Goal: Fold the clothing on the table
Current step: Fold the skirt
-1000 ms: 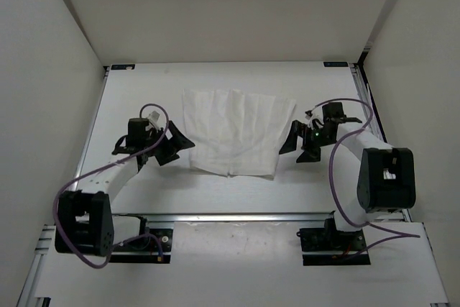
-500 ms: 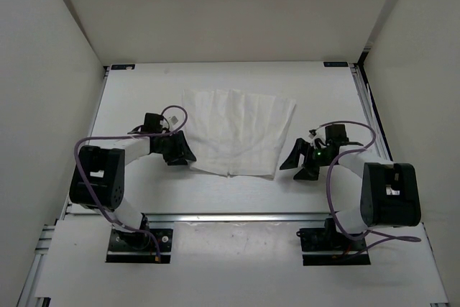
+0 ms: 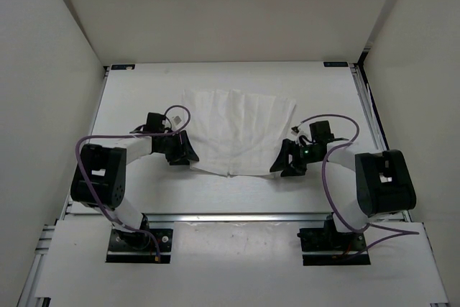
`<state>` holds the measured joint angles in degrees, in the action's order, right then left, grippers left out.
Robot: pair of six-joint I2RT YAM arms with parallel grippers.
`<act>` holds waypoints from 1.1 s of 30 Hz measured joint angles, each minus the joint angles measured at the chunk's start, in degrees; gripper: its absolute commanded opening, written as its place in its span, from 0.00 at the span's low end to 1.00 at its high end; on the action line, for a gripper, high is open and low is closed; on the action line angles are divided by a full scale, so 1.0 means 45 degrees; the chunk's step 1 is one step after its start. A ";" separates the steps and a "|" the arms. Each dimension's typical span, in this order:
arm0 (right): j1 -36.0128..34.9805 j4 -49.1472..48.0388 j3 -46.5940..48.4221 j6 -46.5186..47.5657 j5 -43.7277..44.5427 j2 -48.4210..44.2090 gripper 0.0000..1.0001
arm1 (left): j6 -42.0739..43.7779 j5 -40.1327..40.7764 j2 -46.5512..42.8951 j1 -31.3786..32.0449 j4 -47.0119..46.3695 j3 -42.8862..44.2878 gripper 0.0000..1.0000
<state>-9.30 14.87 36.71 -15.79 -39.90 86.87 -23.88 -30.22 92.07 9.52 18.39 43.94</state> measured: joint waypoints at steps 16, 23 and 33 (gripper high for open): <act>0.0248 -0.0379 0.1263 0.0223 -0.0311 0.2322 0.00 | -0.0083 -0.0175 -0.0078 0.0301 -0.0092 -0.0670 0.03; 0.0151 0.1059 0.1263 0.1889 0.0131 0.0457 0.00 | -0.0505 -0.0442 -0.1049 0.0369 -0.0126 -0.1598 0.00; 0.1491 0.3910 0.1277 0.4051 -0.0544 -0.2526 0.00 | -0.2220 -0.1409 -0.5076 0.0631 0.0131 -0.2195 0.00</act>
<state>-2.59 32.47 42.46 2.44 -42.35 75.50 -33.87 -36.56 69.23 12.36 18.98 34.06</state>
